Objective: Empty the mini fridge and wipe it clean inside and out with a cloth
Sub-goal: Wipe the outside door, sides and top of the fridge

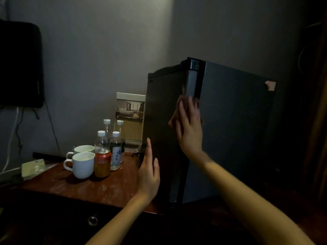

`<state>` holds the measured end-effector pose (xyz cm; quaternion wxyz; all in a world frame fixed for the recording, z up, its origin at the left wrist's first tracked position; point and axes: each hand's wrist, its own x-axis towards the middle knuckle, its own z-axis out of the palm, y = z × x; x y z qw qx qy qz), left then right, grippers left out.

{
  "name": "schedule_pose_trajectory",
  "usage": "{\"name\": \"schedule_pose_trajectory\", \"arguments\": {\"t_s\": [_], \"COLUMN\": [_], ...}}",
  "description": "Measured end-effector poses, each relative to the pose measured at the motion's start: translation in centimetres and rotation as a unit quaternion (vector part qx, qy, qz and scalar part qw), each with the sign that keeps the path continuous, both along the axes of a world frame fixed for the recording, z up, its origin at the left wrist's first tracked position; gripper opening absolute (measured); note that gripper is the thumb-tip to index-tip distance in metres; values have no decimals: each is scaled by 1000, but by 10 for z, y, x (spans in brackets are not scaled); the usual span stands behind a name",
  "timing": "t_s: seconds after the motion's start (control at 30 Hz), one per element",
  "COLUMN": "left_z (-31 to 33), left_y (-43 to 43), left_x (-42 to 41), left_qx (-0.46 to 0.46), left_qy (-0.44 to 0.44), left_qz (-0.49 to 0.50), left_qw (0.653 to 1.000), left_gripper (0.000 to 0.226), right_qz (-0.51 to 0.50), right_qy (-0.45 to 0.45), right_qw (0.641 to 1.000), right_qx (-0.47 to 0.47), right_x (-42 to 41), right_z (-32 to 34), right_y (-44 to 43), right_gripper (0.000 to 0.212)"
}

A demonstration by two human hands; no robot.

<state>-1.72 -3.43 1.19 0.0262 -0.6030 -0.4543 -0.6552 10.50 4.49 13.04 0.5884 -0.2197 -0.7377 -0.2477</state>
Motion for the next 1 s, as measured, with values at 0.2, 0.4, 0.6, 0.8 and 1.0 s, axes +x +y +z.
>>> {"name": "schedule_pose_trajectory", "arguments": {"t_s": [0.2, 0.4, 0.6, 0.8, 1.0], "left_z": [-33, -34, -17, -11, -10], "left_y": [13, 8, 13, 18, 26], "left_x": [11, 19, 15, 16, 20], "left_qx": [-110, -134, -124, -126, -135], "left_qy": [-106, -118, -135, -122, -125], "left_qz": [15, 2, 9, 0, -11], "left_qw": [988, 984, 983, 985, 983], "left_gripper": [62, 62, 60, 58, 57], "right_qz": [-113, -133, -119, -215, -219], "right_qy": [-464, -654, -507, -359, -227], "right_qw": [875, 734, 838, 897, 934], "right_qx": [82, 124, 159, 144, 170], "right_x": [29, 26, 15, 4, -4], "right_z": [-135, -109, 12, 134, 152], "right_y": [-3, -3, 0, -9, -11], "right_gripper": [32, 33, 45, 53, 40]}}
